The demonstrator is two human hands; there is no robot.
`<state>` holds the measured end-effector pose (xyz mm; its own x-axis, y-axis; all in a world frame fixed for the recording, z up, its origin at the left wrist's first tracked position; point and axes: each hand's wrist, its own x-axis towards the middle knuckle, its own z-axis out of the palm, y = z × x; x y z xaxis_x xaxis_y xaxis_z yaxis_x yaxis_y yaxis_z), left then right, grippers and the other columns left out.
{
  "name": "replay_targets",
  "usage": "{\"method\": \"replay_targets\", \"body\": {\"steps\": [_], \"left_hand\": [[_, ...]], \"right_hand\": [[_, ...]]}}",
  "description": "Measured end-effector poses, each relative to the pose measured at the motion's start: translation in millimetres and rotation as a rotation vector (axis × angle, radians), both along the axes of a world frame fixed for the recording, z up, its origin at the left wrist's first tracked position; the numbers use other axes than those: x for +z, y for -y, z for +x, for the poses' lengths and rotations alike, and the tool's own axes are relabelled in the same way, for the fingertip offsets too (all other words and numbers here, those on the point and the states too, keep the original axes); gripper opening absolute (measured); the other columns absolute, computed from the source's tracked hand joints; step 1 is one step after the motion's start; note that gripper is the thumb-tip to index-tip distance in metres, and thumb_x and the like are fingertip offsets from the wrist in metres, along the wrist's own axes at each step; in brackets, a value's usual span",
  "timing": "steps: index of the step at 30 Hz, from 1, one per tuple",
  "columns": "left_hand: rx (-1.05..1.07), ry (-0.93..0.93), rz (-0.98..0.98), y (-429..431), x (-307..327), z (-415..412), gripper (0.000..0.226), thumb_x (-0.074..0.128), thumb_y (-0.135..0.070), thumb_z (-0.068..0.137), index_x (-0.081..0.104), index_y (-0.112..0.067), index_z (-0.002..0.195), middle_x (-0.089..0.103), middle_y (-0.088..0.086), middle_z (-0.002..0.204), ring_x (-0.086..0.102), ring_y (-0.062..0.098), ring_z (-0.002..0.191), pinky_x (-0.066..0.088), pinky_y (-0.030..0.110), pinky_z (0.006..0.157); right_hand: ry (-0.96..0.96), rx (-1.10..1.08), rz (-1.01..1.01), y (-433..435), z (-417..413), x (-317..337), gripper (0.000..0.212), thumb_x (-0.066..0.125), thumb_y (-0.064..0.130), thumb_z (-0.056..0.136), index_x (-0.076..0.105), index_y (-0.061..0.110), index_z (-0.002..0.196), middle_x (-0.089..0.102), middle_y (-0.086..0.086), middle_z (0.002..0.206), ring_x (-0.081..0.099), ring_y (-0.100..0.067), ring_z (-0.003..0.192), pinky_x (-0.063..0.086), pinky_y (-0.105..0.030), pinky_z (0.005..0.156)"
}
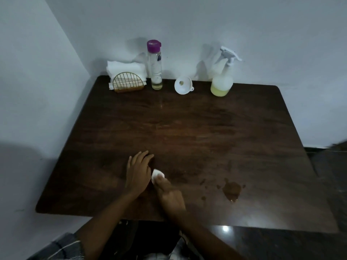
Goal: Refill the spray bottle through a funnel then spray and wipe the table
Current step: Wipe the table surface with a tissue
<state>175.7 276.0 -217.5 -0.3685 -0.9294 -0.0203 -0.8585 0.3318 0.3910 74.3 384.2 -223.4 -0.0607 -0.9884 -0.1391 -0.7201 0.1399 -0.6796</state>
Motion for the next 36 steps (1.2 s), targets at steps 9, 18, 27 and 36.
{"method": "replay_targets", "body": {"steps": [9, 18, 27, 36], "left_hand": [[-0.082, 0.033, 0.025, -12.4, 0.2, -27.0, 0.044, 0.045, -0.010, 0.089, 0.047, -0.023, 0.132, 0.038, -0.002, 0.145, 0.025, 0.016, 0.139, 0.009, 0.040, 0.116], [-0.177, 0.011, 0.016, -26.2, 3.6, -52.2, 0.044, 0.046, -0.011, 0.089, 0.049, -0.023, 0.131, 0.039, -0.002, 0.145, 0.025, 0.016, 0.139, 0.006, 0.038, 0.116], [-0.243, -0.030, 0.003, -29.8, 10.4, -82.5, 0.043, 0.046, -0.008, 0.089, 0.050, -0.022, 0.130, 0.042, -0.002, 0.143, 0.027, 0.017, 0.138, 0.007, 0.038, 0.116], [-0.263, -0.058, 0.016, -38.2, 7.1, -89.7, 0.042, 0.048, -0.007, 0.088, 0.052, -0.022, 0.128, 0.044, -0.001, 0.141, 0.030, 0.019, 0.137, 0.009, 0.039, 0.115]], "right_hand": [[-0.117, -0.479, 0.052, -16.7, -158.1, 20.0, 0.039, 0.046, 0.018, 0.097, 0.048, 0.021, 0.136, 0.044, 0.007, 0.142, 0.038, -0.010, 0.131, 0.027, -0.025, 0.109], [-0.321, -0.337, 0.040, -38.2, -85.0, 15.1, 0.045, 0.027, 0.047, 0.099, 0.051, 0.028, 0.132, 0.052, 0.000, 0.137, 0.048, -0.021, 0.125, 0.035, -0.027, 0.103], [0.234, -0.950, 0.044, -44.3, -164.2, 33.1, 0.015, 0.065, 0.002, 0.079, 0.070, -0.001, 0.092, 0.070, -0.015, 0.091, 0.063, -0.022, 0.084, 0.048, -0.030, 0.077], [-0.168, -0.794, 0.007, -49.0, -170.2, 9.0, 0.015, 0.056, 0.011, 0.083, 0.068, 0.002, 0.080, 0.065, -0.016, 0.088, 0.058, -0.033, 0.084, 0.049, -0.038, 0.071]]}}
